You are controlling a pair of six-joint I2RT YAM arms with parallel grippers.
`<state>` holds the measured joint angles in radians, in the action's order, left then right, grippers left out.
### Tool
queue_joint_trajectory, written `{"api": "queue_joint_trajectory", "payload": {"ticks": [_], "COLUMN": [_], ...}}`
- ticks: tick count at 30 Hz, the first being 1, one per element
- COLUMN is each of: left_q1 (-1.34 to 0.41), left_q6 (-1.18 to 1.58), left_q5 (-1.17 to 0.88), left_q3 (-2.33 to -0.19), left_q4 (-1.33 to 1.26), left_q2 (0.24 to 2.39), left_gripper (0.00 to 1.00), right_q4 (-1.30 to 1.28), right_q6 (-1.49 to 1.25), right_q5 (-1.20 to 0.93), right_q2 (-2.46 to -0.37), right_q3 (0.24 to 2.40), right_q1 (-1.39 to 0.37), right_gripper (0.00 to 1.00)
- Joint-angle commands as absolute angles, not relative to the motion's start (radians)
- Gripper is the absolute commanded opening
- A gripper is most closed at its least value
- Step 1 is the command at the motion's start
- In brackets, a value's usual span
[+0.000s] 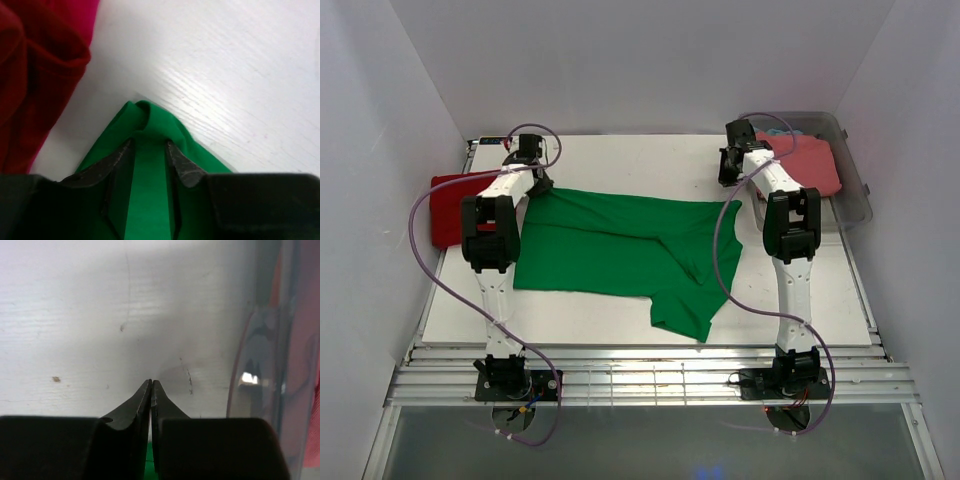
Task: Fold and stack the t-shirts
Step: Fold the tshirt
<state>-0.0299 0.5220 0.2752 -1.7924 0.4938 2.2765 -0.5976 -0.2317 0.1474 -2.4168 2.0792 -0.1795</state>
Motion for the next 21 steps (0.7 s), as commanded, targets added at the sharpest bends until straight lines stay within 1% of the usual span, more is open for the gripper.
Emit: {"api": "queue_joint_trajectory", "payload": {"ticks": [1, 2, 3, 4, 5, 6, 7, 8, 10, 11, 13, 14, 15, 16, 17, 18, 21], "left_q1": [-0.032, -0.034, -0.035, -0.04, -0.041, -0.044, -0.048, -0.048, -0.057, -0.06, -0.075, -0.08, -0.086, -0.089, -0.09, -0.091, -0.091], "left_q6": [0.485, 0.456, 0.442, 0.428, 0.408, 0.402, 0.394, 0.387, 0.368, 0.368, 0.35, 0.339, 0.334, 0.337, 0.347, 0.359, 0.38], "left_q5": [0.198, 0.174, 0.131, 0.115, 0.098, 0.086, 0.065, 0.054, 0.044, 0.043, 0.058, 0.083, 0.109, 0.133, 0.203, 0.237, 0.282], "left_q3": [-1.865, -1.858, -1.849, -1.829, -1.818, -1.809, -1.801, -1.792, -1.78, -1.763, -1.682, -1.643, -1.573, -1.542, -1.514, -1.45, -1.353], "left_q4": [0.502, 0.462, 0.434, 0.387, 0.364, 0.344, 0.313, 0.307, 0.311, 0.33, 0.377, 0.403, 0.44, 0.528, 0.573, 0.616, 0.712], "left_q2": [2.243, 2.214, 2.192, 2.168, 2.142, 2.084, 2.053, 2.022, 1.929, 1.895, 1.802, 1.778, 1.758, 1.738, 1.735, 1.732, 1.717], "left_gripper": [0.42, 0.48, 0.5, 0.53, 0.57, 0.59, 0.61, 0.63, 0.68, 0.68, 0.69, 0.69, 0.69, 0.69, 0.68, 0.68, 0.68], "right_q4": [-0.557, -0.53, -0.494, -0.41, -0.37, -0.335, -0.309, -0.273, -0.265, -0.282, -0.311, -0.33, -0.368, -0.382, -0.396, -0.416, -0.452], "right_q6": [-0.207, -0.183, -0.169, -0.155, -0.14, -0.115, -0.107, -0.103, -0.098, -0.1, -0.115, -0.123, -0.132, -0.15, -0.162, -0.173, -0.242], "right_q5": [0.085, 0.048, 0.031, 0.011, -0.024, -0.025, -0.023, -0.026, -0.044, -0.044, -0.025, -0.017, -0.006, 0.045, 0.072, 0.102, 0.205], "right_q2": [-2.413, -2.383, -2.355, -2.326, -2.254, -2.214, -2.176, -2.092, -2.007, -1.921, -1.834, -1.751, -1.709, -1.672, -1.601, -1.564, -1.447], "right_q3": [2.184, 2.178, 2.165, 2.116, 2.09, 2.063, 2.016, 1.993, 1.944, 1.883, 1.8, 1.701, 1.647, 1.59, 1.53, 1.42, 1.252], "right_q1": [-0.15, -0.144, -0.14, -0.134, -0.132, -0.13, -0.132, -0.132, -0.135, -0.141, -0.175, -0.192, -0.213, -0.266, -0.299, -0.375, -0.492], "right_gripper": [0.08, 0.09, 0.16, 0.25, 0.34, 0.47, 0.5, 0.51, 0.54, 0.54, 0.54, 0.54, 0.54, 0.54, 0.54, 0.53, 0.53]}}
